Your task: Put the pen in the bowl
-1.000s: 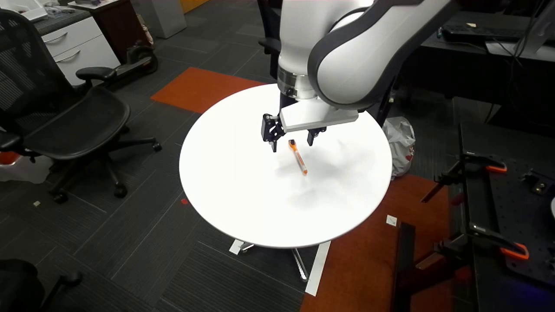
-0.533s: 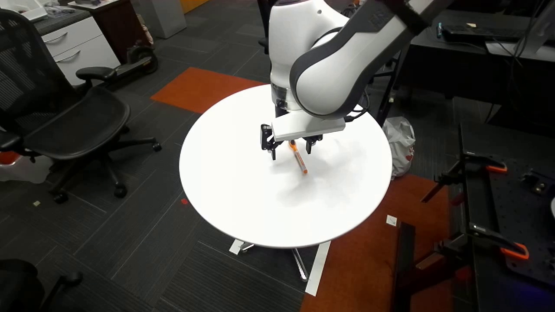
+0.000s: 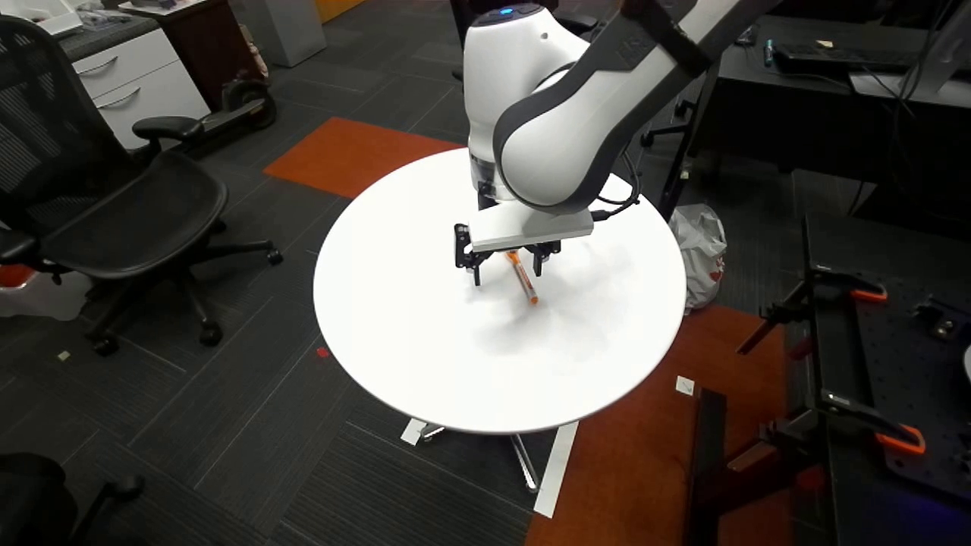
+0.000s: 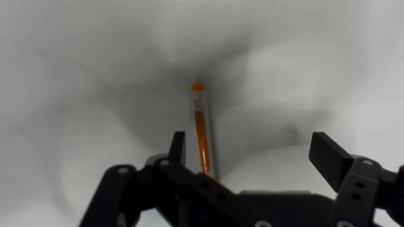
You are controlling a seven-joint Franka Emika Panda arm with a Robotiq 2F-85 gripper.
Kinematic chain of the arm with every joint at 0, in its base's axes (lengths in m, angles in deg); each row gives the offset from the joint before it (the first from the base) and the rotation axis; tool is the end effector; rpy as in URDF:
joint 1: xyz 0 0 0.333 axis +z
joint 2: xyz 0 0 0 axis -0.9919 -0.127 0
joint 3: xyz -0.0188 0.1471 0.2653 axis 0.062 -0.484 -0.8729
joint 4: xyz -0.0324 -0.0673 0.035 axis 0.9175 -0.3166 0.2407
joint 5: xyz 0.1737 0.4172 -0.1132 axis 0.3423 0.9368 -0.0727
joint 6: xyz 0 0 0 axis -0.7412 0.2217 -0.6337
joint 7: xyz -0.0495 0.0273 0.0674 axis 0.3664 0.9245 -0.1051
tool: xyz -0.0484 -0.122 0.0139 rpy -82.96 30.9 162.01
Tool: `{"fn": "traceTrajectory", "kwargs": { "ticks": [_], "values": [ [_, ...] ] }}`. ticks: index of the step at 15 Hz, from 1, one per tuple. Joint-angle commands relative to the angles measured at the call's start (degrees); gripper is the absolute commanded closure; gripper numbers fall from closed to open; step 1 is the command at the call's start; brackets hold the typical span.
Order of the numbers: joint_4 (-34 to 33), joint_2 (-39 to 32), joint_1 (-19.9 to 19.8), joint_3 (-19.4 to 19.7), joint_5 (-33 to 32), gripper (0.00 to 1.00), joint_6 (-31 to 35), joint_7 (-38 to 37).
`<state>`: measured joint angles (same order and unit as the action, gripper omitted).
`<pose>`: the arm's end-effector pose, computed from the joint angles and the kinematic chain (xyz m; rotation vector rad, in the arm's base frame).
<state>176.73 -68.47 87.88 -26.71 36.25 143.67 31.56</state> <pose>0.6556 0.0250 0.0393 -2.7255 1.4497 0.0819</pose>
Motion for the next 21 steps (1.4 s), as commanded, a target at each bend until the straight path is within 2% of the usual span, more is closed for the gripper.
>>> {"fn": "traceTrajectory", "kwargs": {
  "ticks": [1,2,3,11,13,17,21],
  "values": [
    [-1.3,-0.9,0.5,0.5,1.7,0.00,-1.9,-1.4],
    [-1.2,-1.0,0.4,0.5,1.9,0.06,-1.9,-1.2],
    [-1.2,-1.0,0.5,0.7,1.8,0.26,-1.9,-1.3],
    [-0.9,-1.0,0.5,1.1,1.8,0.88,-1.4,-1.2],
    [-1.0,-0.9,0.4,1.2,1.7,1.00,-1.4,-1.1],
    [2.5,3.3,2.2,2.8,0.2,0.97,0.0,-2.5],
    [9.3,11.7,5.6,7.3,-3.6,0.97,2.0,-6.2]
  ]
}}
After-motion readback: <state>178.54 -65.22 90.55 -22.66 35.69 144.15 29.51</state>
